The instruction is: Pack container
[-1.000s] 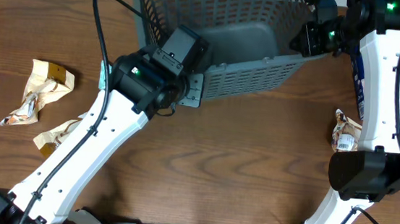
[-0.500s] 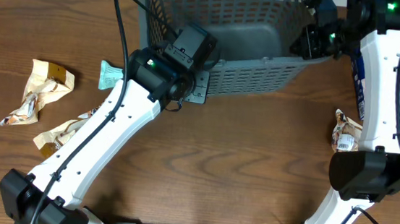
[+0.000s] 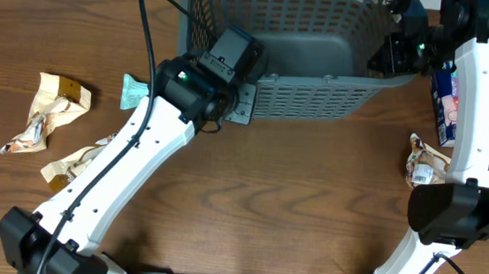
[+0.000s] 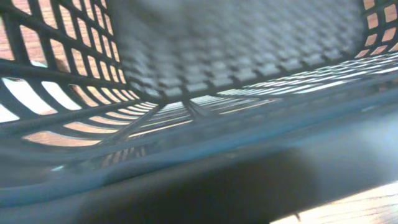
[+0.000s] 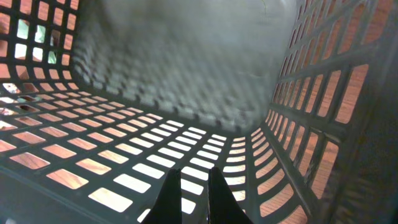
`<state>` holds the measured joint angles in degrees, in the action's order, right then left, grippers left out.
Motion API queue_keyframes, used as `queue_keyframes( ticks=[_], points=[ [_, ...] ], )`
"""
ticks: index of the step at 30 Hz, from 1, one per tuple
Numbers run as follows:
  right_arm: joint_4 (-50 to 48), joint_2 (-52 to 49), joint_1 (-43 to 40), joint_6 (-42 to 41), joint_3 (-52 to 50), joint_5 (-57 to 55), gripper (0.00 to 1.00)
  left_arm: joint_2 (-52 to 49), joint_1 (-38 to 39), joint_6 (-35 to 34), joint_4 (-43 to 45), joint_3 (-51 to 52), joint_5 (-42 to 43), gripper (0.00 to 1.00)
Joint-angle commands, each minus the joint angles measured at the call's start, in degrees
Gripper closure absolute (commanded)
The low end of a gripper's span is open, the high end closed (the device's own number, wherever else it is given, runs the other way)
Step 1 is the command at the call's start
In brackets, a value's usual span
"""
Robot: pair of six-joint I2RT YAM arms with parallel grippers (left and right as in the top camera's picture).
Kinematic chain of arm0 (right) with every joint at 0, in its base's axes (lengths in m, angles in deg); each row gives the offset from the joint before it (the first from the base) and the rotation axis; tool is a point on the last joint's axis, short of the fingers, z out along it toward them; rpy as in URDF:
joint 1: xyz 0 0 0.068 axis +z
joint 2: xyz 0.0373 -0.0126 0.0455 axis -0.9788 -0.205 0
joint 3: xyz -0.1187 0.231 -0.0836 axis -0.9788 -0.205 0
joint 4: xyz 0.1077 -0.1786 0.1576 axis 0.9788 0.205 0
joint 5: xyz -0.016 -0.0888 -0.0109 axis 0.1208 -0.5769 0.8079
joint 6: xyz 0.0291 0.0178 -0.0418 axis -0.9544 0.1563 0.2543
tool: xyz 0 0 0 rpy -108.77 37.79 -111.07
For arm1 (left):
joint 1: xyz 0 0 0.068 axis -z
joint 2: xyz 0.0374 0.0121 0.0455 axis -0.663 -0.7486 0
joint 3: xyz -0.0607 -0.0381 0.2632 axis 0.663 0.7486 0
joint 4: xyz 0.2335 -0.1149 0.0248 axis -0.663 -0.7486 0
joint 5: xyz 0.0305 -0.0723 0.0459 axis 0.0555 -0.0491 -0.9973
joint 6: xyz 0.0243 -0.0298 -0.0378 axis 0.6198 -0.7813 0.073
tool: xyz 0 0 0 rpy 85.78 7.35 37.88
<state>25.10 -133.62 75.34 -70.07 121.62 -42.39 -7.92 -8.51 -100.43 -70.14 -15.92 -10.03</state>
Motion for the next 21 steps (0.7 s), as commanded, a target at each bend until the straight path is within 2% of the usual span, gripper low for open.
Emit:
queue_keyframes(
  ticks=[1, 11, 12, 13, 15, 16, 17, 21],
  points=[
    [0.4, -0.7, -0.6, 0.7, -0.3, -1.3, 0.99, -0.1, -1.7, 1.0, 0.3, 0.3, -1.1, 0.94],
    [0.2, -0.7, -0.6, 0.7, -0.3, -1.3, 0.98, -0.1, -3.7, 1.4, -0.2, 0.3, -1.1, 0.94],
    [0.0, -0.7, -0.6, 0.7, -0.3, -1.3, 0.93, -0.1, -3.7, 1.4, -0.3, 0.3, -1.1, 0.9],
    [-0.1, -0.7, -0.6, 0.7, -0.3, -1.2, 0.78, -0.1, -3.7, 1.4, -0.4, 0.3, -1.1, 0.86],
    [-0.3, -0.7, -0.5, 0.7, -0.3, -1.2, 0.5, -0.1, -3.7, 1.4, -0.4, 0.3, -1.1, 0.71],
    [-0.5, -0.7, -0.5, 0.7, -0.3, -1.0, 0.43, -0.1, -3.7, 1.4, -0.3, 0.3, -1.1, 0.64],
    [-0.7, -0.7, -0.5, 0.7, -0.3, -0.8, 0.32, -0.1, -3.7, 1.4, -0.4, 0.3, -1.1, 0.56],
    [-1.2, -0.7, -0.5, 0.7, -0.3, 0.3, 0.01, -0.1, -3.7, 3.0, -0.4, 0.3, -1.1, 0.32]
  ],
)
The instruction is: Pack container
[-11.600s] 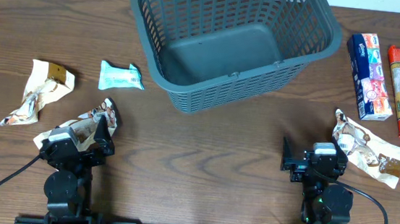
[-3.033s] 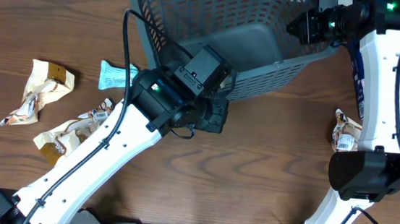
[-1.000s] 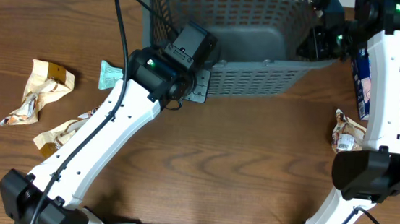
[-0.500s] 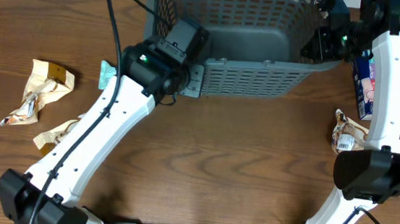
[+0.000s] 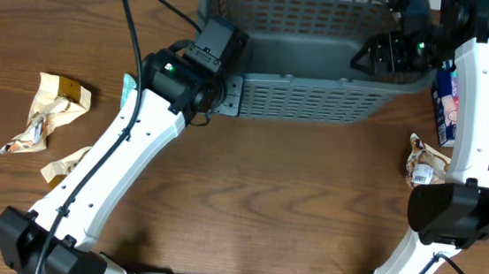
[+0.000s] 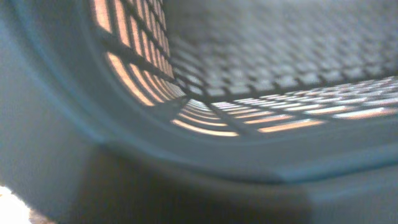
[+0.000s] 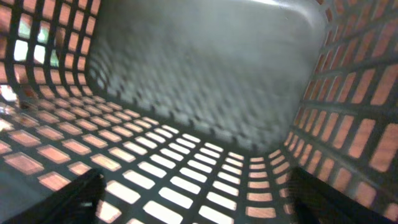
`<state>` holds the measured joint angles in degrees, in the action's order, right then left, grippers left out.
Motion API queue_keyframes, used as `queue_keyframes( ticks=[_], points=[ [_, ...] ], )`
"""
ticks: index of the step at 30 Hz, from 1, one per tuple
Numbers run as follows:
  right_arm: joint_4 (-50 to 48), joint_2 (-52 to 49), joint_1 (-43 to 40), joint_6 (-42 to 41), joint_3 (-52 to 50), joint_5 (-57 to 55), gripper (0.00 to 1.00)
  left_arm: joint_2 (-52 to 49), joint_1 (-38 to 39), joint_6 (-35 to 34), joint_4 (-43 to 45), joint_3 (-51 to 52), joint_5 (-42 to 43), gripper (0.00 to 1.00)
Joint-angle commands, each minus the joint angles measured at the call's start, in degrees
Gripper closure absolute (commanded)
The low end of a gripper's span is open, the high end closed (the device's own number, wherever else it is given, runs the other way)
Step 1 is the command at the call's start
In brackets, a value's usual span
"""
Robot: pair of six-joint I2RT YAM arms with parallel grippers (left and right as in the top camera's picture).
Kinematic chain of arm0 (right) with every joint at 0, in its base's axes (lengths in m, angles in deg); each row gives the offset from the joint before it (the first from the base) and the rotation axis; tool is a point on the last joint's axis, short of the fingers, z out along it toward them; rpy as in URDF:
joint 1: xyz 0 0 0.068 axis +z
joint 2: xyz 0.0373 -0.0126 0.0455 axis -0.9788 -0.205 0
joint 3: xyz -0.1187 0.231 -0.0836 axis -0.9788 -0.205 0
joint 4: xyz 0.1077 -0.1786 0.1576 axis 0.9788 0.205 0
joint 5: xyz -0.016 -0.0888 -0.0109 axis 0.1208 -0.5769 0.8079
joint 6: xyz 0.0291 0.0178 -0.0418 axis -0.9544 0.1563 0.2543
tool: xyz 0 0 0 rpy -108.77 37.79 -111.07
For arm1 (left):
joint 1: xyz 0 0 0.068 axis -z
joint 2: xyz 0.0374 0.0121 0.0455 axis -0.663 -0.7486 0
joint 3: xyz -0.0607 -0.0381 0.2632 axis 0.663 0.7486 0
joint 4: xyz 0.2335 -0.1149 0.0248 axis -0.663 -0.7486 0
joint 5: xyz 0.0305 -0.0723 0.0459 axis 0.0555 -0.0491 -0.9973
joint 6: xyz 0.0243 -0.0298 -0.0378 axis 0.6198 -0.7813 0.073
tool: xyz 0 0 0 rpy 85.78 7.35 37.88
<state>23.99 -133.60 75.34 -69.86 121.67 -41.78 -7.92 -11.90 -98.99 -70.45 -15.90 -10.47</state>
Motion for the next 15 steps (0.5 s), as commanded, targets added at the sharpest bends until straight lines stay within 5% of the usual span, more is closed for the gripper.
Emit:
queue_keyframes(
  ticks=[1, 3, 15],
  points=[
    [-0.4, -0.7, -0.5, 0.5, -0.3, 0.2, 0.01, -0.1, -0.3, 2.0, -0.1, 0.3, -0.7, 0.27],
    [-1.0, -0.7, -0.5, 0.5, -0.3, 1.0, 0.01, -0.1, -0.3, 2.3, -0.1, 0.3, -0.7, 0.18],
    [-1.4, -0.7, 0.0, 0.9, 4.2, 4.9, 0.01, 0.2, -0.3, 3.5, -0.1, 0.3, -0.7, 0.14]
  ],
)
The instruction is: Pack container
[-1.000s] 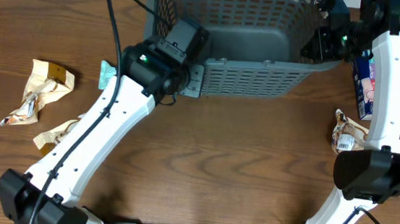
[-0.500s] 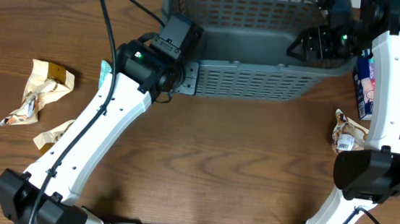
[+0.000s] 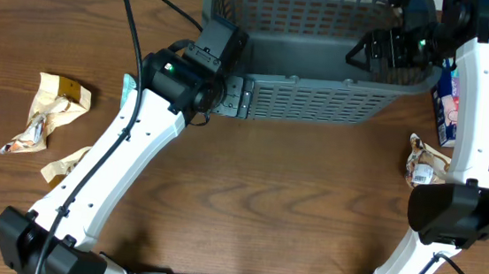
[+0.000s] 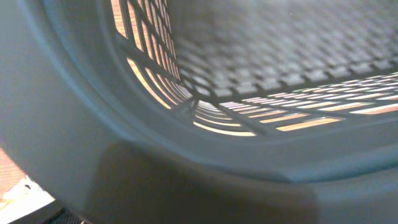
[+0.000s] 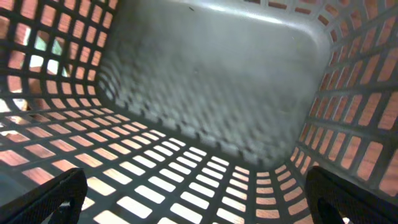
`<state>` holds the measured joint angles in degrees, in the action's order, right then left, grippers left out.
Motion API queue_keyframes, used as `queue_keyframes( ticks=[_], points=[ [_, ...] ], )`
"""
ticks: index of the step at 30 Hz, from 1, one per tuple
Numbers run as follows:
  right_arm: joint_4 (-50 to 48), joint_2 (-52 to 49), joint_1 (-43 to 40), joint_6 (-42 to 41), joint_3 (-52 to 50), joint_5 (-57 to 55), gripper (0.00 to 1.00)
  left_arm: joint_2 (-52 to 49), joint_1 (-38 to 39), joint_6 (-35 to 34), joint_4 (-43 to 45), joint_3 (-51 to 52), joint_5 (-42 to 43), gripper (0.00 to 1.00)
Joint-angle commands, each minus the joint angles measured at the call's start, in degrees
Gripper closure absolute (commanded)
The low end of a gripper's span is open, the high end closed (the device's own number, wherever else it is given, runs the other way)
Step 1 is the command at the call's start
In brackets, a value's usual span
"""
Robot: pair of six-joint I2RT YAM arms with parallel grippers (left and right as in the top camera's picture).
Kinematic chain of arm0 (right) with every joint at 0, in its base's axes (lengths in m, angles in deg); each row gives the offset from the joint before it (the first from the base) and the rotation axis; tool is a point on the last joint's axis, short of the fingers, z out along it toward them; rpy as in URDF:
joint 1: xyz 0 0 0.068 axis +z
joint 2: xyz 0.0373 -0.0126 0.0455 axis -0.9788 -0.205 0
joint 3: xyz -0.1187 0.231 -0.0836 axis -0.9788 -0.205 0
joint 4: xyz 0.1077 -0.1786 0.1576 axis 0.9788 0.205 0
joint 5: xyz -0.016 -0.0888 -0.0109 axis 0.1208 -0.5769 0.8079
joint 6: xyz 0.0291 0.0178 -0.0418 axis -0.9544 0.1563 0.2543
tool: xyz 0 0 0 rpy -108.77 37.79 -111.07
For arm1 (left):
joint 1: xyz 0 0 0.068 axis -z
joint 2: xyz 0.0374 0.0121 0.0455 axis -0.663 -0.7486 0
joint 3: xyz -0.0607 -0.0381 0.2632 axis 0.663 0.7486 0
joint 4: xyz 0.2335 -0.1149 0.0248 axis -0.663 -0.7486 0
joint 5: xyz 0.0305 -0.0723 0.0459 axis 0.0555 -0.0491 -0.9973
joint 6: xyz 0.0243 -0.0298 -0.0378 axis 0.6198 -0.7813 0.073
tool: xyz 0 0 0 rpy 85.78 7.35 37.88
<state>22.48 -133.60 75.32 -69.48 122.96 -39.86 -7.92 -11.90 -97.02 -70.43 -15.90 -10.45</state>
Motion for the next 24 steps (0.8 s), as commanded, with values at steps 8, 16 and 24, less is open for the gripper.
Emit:
queue_keyframes(
  ticks=[8, 16, 24],
  points=[
    [0.3, -0.7, 4.0, 0.5, 8.5, 4.5, 0.01, 2.7, -0.3, 2.5, -0.2, 0.3, -0.7, 0.14],
    [2.3, -0.6, 7.4, -3.6, 19.7, 2.3, 0.01, 8.8, -0.3, 4.7, -0.5, 0.3, -0.8, 0.13],
    [4.6, 1.7, 2.3, -11.5, 34.6, -9.0, 0.01, 19.2, -0.3, 5.0, -1.0, 0.3, -9.4, 0.01]
  ],
)
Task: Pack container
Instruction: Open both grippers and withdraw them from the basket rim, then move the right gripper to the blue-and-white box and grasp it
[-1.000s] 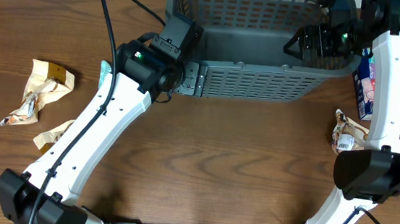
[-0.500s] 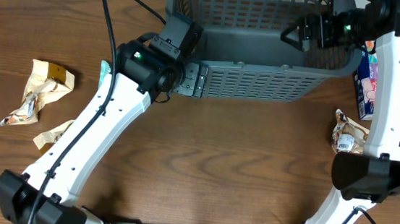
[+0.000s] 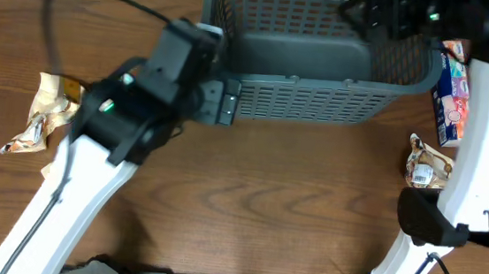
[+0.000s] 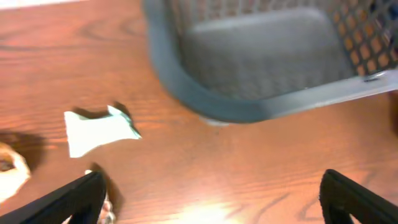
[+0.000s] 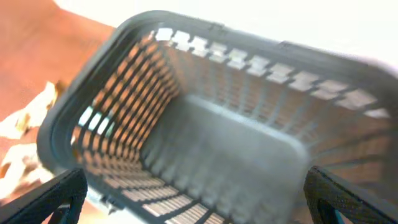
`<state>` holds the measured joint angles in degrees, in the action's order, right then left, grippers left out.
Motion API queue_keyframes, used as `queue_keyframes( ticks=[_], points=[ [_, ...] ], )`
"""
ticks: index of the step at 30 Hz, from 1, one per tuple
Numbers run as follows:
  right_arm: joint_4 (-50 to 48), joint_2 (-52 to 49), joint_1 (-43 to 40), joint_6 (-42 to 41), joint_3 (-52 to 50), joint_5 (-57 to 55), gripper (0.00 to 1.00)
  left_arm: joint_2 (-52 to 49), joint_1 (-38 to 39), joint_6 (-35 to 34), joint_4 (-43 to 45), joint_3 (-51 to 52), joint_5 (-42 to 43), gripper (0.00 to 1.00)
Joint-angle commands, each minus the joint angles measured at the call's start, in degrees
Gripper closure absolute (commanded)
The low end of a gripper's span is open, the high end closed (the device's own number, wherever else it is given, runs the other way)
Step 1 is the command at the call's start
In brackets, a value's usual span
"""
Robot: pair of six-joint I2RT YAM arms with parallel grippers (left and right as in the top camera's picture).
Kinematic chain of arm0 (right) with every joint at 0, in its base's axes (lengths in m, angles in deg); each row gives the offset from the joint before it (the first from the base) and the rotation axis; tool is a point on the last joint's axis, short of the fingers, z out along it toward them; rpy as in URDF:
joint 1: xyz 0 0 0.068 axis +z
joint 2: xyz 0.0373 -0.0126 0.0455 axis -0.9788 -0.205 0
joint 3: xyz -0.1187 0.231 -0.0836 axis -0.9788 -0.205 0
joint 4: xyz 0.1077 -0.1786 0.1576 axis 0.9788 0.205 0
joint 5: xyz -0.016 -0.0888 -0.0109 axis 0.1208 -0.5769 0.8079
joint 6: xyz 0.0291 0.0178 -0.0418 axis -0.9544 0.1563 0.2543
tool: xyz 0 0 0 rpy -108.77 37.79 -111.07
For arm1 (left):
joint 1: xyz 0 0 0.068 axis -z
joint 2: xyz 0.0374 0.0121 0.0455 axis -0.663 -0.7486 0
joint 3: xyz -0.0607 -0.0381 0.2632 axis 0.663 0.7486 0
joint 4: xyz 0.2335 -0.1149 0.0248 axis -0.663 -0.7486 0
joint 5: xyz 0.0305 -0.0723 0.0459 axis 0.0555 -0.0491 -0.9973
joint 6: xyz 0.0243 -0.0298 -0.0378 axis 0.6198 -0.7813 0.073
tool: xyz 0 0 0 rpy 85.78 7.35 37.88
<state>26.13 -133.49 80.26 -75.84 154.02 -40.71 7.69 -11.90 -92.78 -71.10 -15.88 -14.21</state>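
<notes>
The grey mesh basket (image 3: pixel 323 55) stands upright at the back of the table, with nothing visible inside; it also shows in the left wrist view as the basket (image 4: pixel 249 62) and in the right wrist view as the basket (image 5: pixel 217 124). My left gripper (image 3: pixel 219 102) hangs open above the table by the basket's front left corner, its fingers (image 4: pixel 81 198) spread wide with nothing between them. My right gripper (image 3: pixel 375 11) is open over the basket's far right end, fingers (image 5: pixel 357 199) wide apart. A pale teal packet (image 4: pixel 99 127) lies flat left of the basket.
Crumpled brown wrappers (image 3: pixel 47 111) lie at the table's left. At the right lie a blue packet (image 3: pixel 451 89) and another crumpled wrapper (image 3: pixel 424 162). The raised left arm covers part of the table between the wrappers and the basket.
Both grippers have come away from the basket and stand higher. The left wrist view, then filled by the basket's rim, now shows table and teal packet. The basket has not moved.
At first the basket lay skewed, my left gripper at its front left corner and my right gripper's fingers close together inside its right end. Then the basket stood square and farther right, with the right fingers wide apart. Now both grippers are open and clear of it.
</notes>
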Motion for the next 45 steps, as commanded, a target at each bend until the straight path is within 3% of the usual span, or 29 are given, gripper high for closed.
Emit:
queue_keyframes(
  ticks=[1, 8, 14, 20, 28, 45],
  points=[
    [1.7, 2.2, -3.9, -6.3, 4.6, -12.3, 0.01, 5.0, -0.3, 0.8, -0.4, 0.3, -7.0, 0.01],
    [8.3, 6.1, -12.6, -7.3, 5.3, -29.3, 0.01, 11.3, -0.3, 0.8, -0.7, 0.3, -17.3, 0.01],
    [7.6, 5.4, -22.3, -7.3, 3.8, -29.2, 0.01, 12.1, -0.6, 0.8, -2.3, 0.3, -29.8, 0.01],
    [4.3, 2.4, -28.5, -7.3, -2.0, -26.5, 0.01, 11.1, -1.7, 0.8, -6.2, 0.3, -29.7, 0.01],
    [1.9, 1.5, -29.2, -7.8, -8.8, -25.5, 0.01, 10.9, -1.7, 0.8, -9.6, 0.3, -29.7, 0.01],
    [-15.5, 1.4, -27.9, 14.7, -41.9, -22.8, 0.01, 10.9, -1.7, 0.8, -12.2, 0.3, -29.7, 0.01]
  ],
)
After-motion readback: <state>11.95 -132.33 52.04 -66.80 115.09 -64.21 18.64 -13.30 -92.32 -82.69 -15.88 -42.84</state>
